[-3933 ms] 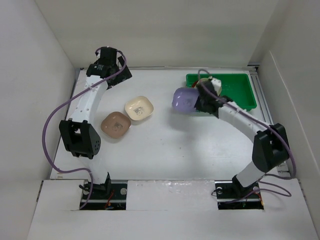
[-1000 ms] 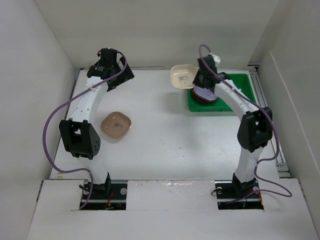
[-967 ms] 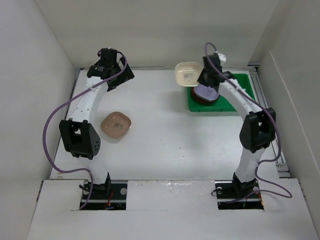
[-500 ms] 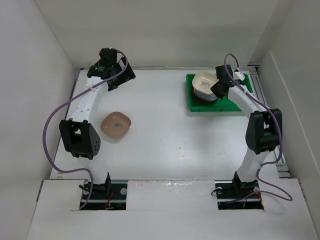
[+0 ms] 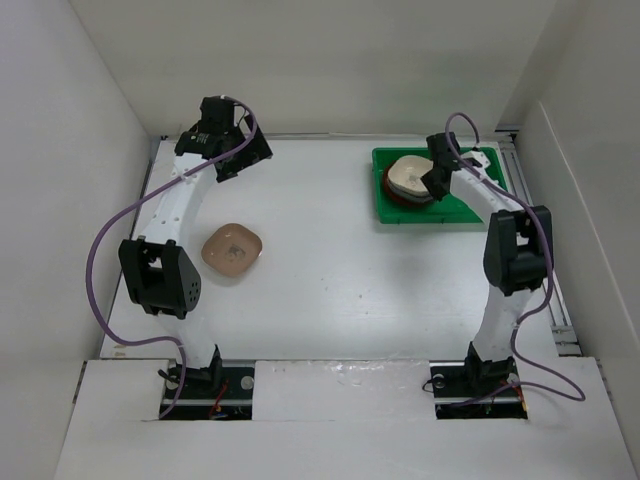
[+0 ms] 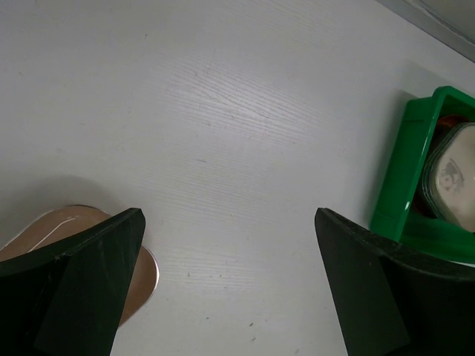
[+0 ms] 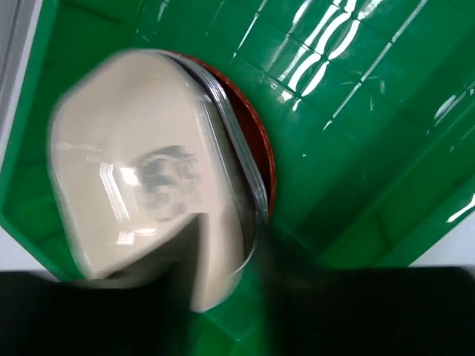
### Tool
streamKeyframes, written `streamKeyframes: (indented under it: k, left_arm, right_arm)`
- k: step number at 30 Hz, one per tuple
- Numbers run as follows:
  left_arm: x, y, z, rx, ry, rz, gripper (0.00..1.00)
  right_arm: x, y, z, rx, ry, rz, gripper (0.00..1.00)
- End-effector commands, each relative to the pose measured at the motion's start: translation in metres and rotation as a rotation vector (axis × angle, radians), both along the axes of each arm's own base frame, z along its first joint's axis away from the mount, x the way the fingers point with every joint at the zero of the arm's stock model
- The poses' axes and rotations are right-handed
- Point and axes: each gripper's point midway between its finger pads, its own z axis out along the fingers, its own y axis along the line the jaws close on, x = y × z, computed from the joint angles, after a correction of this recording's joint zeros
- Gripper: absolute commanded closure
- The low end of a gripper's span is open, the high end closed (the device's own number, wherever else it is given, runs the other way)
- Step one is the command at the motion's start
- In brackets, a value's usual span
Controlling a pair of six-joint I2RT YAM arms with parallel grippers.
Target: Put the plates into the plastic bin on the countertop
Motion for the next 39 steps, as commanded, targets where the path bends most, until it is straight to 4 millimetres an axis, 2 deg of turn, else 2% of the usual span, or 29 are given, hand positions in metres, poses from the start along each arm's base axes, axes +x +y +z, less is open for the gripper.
streamKeyframes:
  k: [1, 2, 3, 5, 6, 8, 9, 10, 12, 13, 16, 17, 18, 19, 20, 21, 23, 24, 25, 26, 27, 28, 30, 31, 32, 34, 35, 38, 39]
  left_arm:
    - [-0.004, -0.001, 0.023, -0.01, -0.067, -0.02, 0.0]
    - [-0.004, -0.001, 0.023, -0.01, -0.067, -0.02, 0.0]
    - [-0.004, -0.001, 0.023, -0.01, -0.067, -0.02, 0.0]
    - [-0.005, -0.001, 0.028, -0.012, -0.076, -0.02, 0.0]
    - [-0.004, 0.002, 0.027, 0.001, -0.078, -0.006, 0.0]
    - [-0.002, 0.01, 0.027, 0.023, -0.082, 0.046, 0.0]
    - [-0.004, 0.014, 0.025, 0.031, -0.068, 0.07, 0.0]
    - [-0.003, 0.018, 0.029, 0.028, -0.072, 0.105, 0.0]
    - [-0.002, 0.032, 0.019, 0.08, -0.037, 0.177, 0.0]
    - [-0.003, 0.035, 0.022, 0.086, -0.037, 0.2, 0.0]
    - [0.001, 0.079, 0.018, 0.05, -0.021, 0.312, 0.0]
    - [0.002, 0.095, 0.018, 0.037, -0.02, 0.361, 0.0]
    - [0.001, 0.112, 0.012, 0.05, -0.002, 0.403, 0.0]
    - [-0.001, 0.141, 0.012, 0.073, -0.004, 0.474, 0.0]
    - [-0.002, 0.151, 0.012, 0.074, -0.003, 0.498, 0.0]
    - [-0.002, 0.16, 0.011, 0.085, 0.005, 0.506, 0.0]
    - [-0.005, 0.175, 0.011, 0.109, 0.005, 0.54, 0.0]
    - [-0.005, 0.177, 0.011, 0.115, 0.005, 0.547, 0.0]
    - [-0.005, 0.177, 0.011, 0.115, 0.005, 0.547, 0.0]
    - [-0.005, 0.177, 0.011, 0.115, 0.005, 0.547, 0.0]
    - [-0.007, 0.176, 0.006, 0.118, 0.019, 0.532, 0.0]
    - [-0.004, 0.173, 0.003, 0.108, 0.014, 0.523, 0.0]
    - [-0.001, 0.166, -0.004, 0.082, 0.025, 0.484, 0.0]
    - [0.001, 0.164, -0.008, 0.074, 0.035, 0.475, 0.0]
    - [0.002, 0.162, -0.012, 0.066, 0.045, 0.466, 0.0]
    - [0.002, 0.158, -0.012, 0.052, 0.046, 0.452, 0.0]
    - [0.002, 0.158, -0.012, 0.052, 0.046, 0.452, 0.0]
    - [0.002, 0.16, -0.01, 0.057, 0.033, 0.459, 0.0]
    - [0.0, 0.16, -0.002, 0.054, 0.009, 0.46, 0.0]
  right_arm:
    - [0.01, -0.003, 0.044, -0.022, -0.107, -0.028, 0.47]
    - [0.007, -0.006, 0.054, -0.048, -0.132, -0.055, 0.31]
    - [0.001, 0.003, 0.061, -0.064, -0.146, -0.044, 0.25]
    - [-0.008, 0.008, 0.103, -0.102, -0.241, -0.049, 0.18]
    - [-0.013, 0.026, 0.113, -0.112, -0.265, -0.012, 0.04]
    - [-0.021, 0.046, 0.136, -0.13, -0.302, 0.067, 0.0]
    - [-0.022, 0.063, 0.137, -0.133, -0.303, 0.129, 0.0]
    - [-0.026, 0.096, 0.142, -0.115, -0.331, 0.229, 0.0]
    - [-0.036, 0.138, 0.134, -0.125, -0.323, 0.414, 0.0]
    - [-0.05, 0.191, 0.125, -0.065, -0.348, 0.593, 0.0]
    - [-0.085, 0.271, 0.105, 0.024, -0.343, 0.861, 0.0]
    - [-0.108, 0.307, 0.09, 0.029, -0.315, 0.957, 0.01]
    - [-0.119, 0.324, 0.082, 0.033, -0.306, 0.997, 0.01]
    - [-0.13, 0.344, 0.08, 0.048, -0.307, 1.044, 0.01]
    - [-0.15, 0.374, 0.083, 0.062, -0.318, 1.107, 0.01]
    - [-0.155, 0.389, 0.064, 0.048, -0.287, 1.14, 0.01]
    - [-0.166, 0.413, 0.057, 0.057, -0.279, 1.197, 0.01]
    - [-0.167, 0.428, 0.064, 0.077, -0.299, 1.22, 0.02]
    - [-0.171, 0.439, 0.045, 0.07, -0.268, 1.255, 0.04]
    - [-0.172, 0.447, 0.04, 0.076, -0.256, 1.288, 0.04]
    - [-0.171, 0.458, 0.048, 0.058, -0.269, 1.306, 0.05]
    - [-0.168, 0.461, 0.023, 0.008, -0.216, 1.302, 0.05]
    - [-0.159, 0.462, 0.011, -0.048, -0.174, 1.282, 0.05]
    - [-0.156, 0.467, 0.016, -0.049, -0.172, 1.282, 0.05]
    - [-0.152, 0.467, -0.001, -0.077, -0.145, 1.282, 0.05]
    - [-0.146, 0.47, -0.002, -0.1, -0.15, 1.272, 0.06]
    - [-0.145, 0.47, -0.012, -0.109, -0.127, 1.274, 0.08]
    - [-0.136, 0.466, -0.016, -0.164, -0.106, 1.233, 0.13]
    - [-0.136, 0.466, -0.026, -0.173, -0.085, 1.235, 0.13]
